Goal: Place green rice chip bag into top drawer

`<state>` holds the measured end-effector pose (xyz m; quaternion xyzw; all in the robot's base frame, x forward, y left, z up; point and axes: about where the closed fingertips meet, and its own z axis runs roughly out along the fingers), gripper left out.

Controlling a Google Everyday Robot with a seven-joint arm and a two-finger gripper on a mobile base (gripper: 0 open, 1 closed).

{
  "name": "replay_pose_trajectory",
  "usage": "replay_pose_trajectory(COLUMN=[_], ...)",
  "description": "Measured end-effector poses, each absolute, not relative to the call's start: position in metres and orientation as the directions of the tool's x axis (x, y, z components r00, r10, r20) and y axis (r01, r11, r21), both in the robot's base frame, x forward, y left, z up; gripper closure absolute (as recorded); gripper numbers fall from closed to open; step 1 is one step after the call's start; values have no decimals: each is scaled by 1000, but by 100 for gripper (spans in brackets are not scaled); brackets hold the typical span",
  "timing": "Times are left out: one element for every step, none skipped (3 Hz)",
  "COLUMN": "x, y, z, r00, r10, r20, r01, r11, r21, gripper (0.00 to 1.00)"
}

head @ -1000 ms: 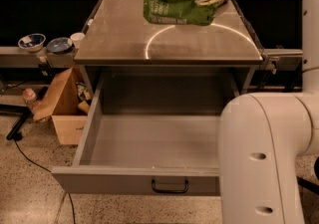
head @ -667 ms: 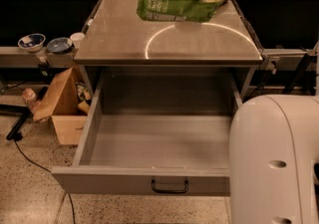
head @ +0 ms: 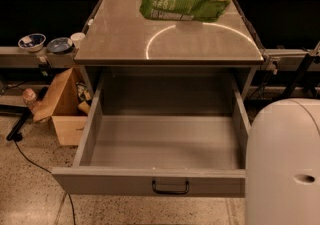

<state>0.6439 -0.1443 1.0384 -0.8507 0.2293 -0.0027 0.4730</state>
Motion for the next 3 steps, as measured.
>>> replay_pose_trajectory(x=[656, 661, 656], y=[-141, -155, -172], z=[1040, 1035, 1023], r00=[885, 856, 818], r10=[-415, -457, -504], r20=[-213, -241, -278], r01=[-391, -430, -485], r11=[-412, -373, -342], r21=[-823, -822, -805], gripper=[100, 100, 100])
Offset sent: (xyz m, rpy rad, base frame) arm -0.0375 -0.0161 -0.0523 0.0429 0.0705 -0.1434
